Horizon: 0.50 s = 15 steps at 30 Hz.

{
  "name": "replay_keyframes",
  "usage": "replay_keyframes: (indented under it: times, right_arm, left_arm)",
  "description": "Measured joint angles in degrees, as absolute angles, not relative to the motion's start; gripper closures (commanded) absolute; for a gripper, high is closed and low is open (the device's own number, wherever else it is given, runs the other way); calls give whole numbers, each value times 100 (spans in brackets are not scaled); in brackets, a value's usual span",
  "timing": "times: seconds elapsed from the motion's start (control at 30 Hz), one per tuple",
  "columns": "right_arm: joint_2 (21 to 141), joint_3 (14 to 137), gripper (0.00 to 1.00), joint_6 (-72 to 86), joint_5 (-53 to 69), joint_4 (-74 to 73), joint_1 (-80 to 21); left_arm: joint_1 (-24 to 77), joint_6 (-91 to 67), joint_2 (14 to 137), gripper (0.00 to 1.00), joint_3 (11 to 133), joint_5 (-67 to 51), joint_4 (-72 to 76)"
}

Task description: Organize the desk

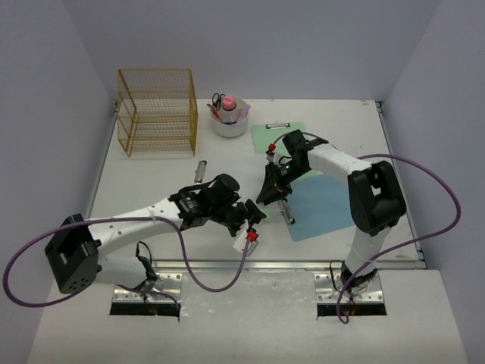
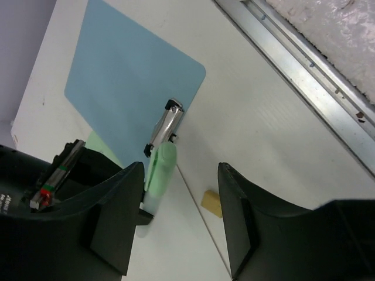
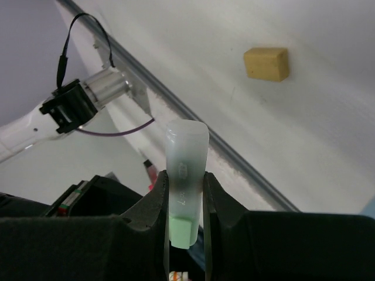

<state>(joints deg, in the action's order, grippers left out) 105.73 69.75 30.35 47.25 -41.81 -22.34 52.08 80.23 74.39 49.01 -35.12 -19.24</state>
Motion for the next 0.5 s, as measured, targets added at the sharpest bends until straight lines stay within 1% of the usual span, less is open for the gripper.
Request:
replay_keyframes:
  times: [0.1, 0.13, 0.17, 0.27, 0.33, 0.37, 0.4, 0.43, 0.5]
  right_arm:
    - [10582, 6879, 100, 3192, 4985, -4231, -2232]
    - [10582, 6855, 100, 3223, 5045, -4243, -2231]
    - [10581, 6833, 100, 3248, 5098, -4252, -2231]
    - [10580, 6795, 100, 3301, 5191, -4259, -2231]
    - [10582, 6767, 98, 3291, 5162, -4219, -2233]
    - [10582, 6753, 93, 3293, 5194, -4226, -2231]
    - [10581, 6746, 82, 3280, 5229, -4242, -2231]
    - [10580, 6745, 67, 3249, 5258, -4262, -2228]
    - [10580, 6742, 44, 3185, 5287, -4283, -2214]
  left_arm:
    - [5258, 8282, 7814, 50, 5158, -3460, -1938]
    - [5260, 8362, 7914, 53, 5205, -3440, -1945]
    - [5260, 8441, 8010, 60, 5242, -3415, -1956]
    - [5260, 8661, 8285, 84, 5331, -3335, -2014]
    - [5260, 8921, 8394, 97, 5393, -3323, -1956]
    - [5271, 8959, 8418, 100, 5450, -3323, -1960]
    - [5281, 8987, 8429, 100, 5483, -3318, -1961]
    - [5287, 9006, 8430, 100, 5487, -3308, -1953]
    - [5290, 8989, 8431, 100, 5483, -3301, -1904]
